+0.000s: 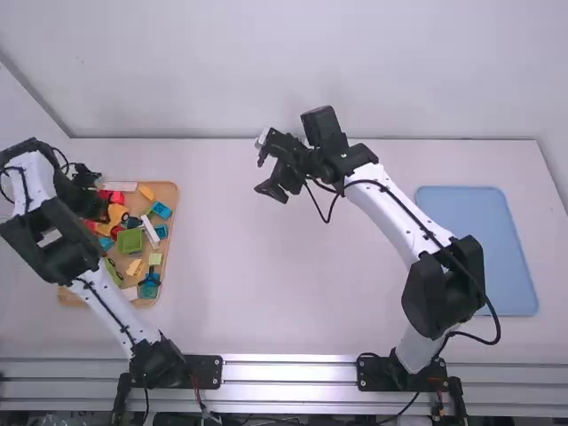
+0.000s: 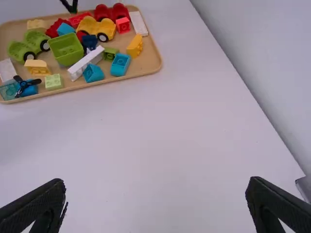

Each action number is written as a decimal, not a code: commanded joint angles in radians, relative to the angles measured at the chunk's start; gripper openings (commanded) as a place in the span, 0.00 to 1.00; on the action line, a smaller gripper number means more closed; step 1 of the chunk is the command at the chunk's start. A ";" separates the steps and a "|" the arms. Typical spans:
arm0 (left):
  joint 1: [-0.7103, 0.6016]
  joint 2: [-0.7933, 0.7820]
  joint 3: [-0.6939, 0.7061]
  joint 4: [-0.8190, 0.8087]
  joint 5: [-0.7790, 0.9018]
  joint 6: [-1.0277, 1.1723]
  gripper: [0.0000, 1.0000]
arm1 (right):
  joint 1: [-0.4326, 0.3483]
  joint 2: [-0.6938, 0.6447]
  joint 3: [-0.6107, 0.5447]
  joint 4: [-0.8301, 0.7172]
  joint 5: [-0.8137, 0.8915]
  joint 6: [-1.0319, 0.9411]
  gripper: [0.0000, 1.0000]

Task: Assemble lego blocks to make yellow taxi

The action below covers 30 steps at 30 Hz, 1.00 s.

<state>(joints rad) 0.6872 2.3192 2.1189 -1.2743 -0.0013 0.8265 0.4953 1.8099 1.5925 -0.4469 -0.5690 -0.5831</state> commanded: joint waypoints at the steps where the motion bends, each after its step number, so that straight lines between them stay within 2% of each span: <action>1: -0.013 0.005 -0.040 0.044 -0.033 0.150 0.77 | 0.003 -0.009 0.031 0.005 -0.009 0.003 0.99; 11: -0.014 0.005 -0.151 0.185 0.011 0.177 0.65 | 0.003 -0.009 0.031 0.005 -0.009 0.003 0.99; 20: -0.011 0.005 -0.189 0.231 -0.039 0.140 0.70 | 0.003 -0.009 0.031 0.004 -0.009 0.003 0.99; 30: -0.014 0.005 -0.204 0.243 0.013 0.193 0.62 | 0.003 -0.009 0.031 0.004 -0.006 0.003 0.99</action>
<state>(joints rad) 0.6777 2.3207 1.9175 -1.0256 -0.0105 1.0012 0.4953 1.8099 1.5925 -0.4446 -0.5686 -0.5812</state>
